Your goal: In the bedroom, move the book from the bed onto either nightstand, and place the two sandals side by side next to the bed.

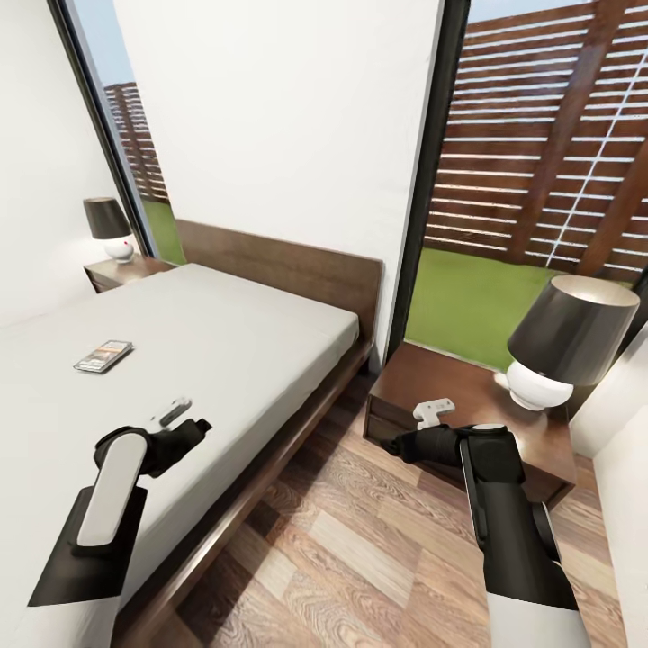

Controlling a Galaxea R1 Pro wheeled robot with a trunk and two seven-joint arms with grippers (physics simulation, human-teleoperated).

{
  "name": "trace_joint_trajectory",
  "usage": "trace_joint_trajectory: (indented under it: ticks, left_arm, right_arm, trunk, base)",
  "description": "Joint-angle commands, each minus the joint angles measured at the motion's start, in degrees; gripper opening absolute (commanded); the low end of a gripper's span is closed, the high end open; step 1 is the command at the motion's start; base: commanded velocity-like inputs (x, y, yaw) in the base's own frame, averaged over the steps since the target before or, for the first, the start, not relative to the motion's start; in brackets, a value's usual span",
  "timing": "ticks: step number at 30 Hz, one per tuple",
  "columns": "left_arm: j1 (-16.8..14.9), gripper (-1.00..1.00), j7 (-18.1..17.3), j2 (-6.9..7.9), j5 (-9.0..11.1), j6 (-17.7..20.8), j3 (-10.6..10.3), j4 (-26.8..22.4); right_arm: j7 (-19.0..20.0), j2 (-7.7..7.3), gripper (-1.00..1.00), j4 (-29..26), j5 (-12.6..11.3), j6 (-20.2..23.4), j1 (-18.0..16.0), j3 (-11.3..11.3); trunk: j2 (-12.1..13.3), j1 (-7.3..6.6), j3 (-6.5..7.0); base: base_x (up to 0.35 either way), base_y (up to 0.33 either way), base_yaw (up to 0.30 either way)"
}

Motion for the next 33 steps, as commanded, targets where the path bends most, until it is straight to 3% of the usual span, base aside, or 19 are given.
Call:
trace_joint_trajectory:
  ticks: [1,9,14,23,33]
  left_arm:
    - [-0.03,1.0,0.54,0.02,0.53,0.18,0.12,0.03]
    - [0.09,1.0,0.65,0.34,0.33,0.2,1.1,0.46]
    - [1.02,1.0,0.59,1.1,0.4,0.21,3.93,0.53]
    - [1.65,1.0,0.6,2.07,0.65,0.46,7.24,0.53]
    - [2.02,1.0,0.6,2.77,0.68,0.53,8.2,0.55]
  right_arm:
    - [0.59,0.06,1.0,-0.05,0.54,0.17,-0.05,-0.1]
    - [0.88,0.02,1.0,-0.05,0.54,0.08,-0.05,0.11]
    - [0.88,-0.02,1.0,-0.05,0.51,-1.0,-0.05,0.09]
    - [0.68,0.03,1.0,-0.05,0.53,-3.42,-0.05,-0.05]
    - [0.53,0.05,1.0,-0.05,0.54,-4.23,-0.05,-0.03]
  trunk:
    - [0.39,-0.23,0.05]
    - [3.59,-1.99,1.24]
    - [5.6,-3.09,2.12]
    - [9.21,-5.06,3.72]
    - [13.22,-7.26,5.51]
  base:
    - [0.0,0.0,0.0]
    - [0.0,0.0,0.0]
    - [0.0,0.0,0.0]
    - [0.0,0.0,0.0]
    - [0.0,0.0,0.0]
